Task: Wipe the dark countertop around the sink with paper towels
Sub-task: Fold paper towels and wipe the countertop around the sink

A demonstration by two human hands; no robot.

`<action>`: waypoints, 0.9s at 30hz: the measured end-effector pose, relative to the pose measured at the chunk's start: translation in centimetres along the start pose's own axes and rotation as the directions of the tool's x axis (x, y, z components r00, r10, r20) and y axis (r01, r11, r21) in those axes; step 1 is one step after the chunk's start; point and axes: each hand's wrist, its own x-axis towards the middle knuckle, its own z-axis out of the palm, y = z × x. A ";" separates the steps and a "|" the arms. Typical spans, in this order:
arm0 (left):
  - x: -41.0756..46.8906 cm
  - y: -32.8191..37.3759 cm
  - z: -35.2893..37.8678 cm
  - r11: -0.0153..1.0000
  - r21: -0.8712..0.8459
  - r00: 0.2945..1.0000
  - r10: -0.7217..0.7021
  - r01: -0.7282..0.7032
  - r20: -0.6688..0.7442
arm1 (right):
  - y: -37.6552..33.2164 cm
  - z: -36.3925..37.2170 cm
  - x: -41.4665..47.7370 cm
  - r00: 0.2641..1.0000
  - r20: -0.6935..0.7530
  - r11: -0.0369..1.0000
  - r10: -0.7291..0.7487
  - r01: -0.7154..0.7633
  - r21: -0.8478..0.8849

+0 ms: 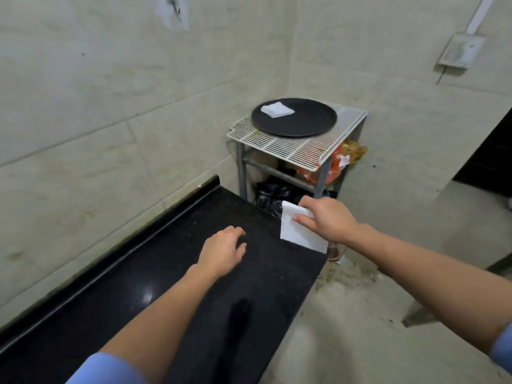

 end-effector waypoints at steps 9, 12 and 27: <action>14.7 2.6 -1.8 0.997 -0.020 0.994 0.068 -0.070 -0.088 | 10.7 -7.4 13.0 0.984 -0.177 0.999 0.019 -0.023 -0.025; 18.8 3.5 -1.7 0.999 -0.016 0.994 0.039 -0.040 -0.101 | 14.3 -8.4 18.7 0.990 -0.138 1.000 -0.006 0.003 -0.021; 40.9 8.8 0.0 0.965 0.014 0.934 -0.250 0.263 -0.256 | 27.3 -7.1 41.3 0.848 0.362 0.922 -0.387 0.357 0.150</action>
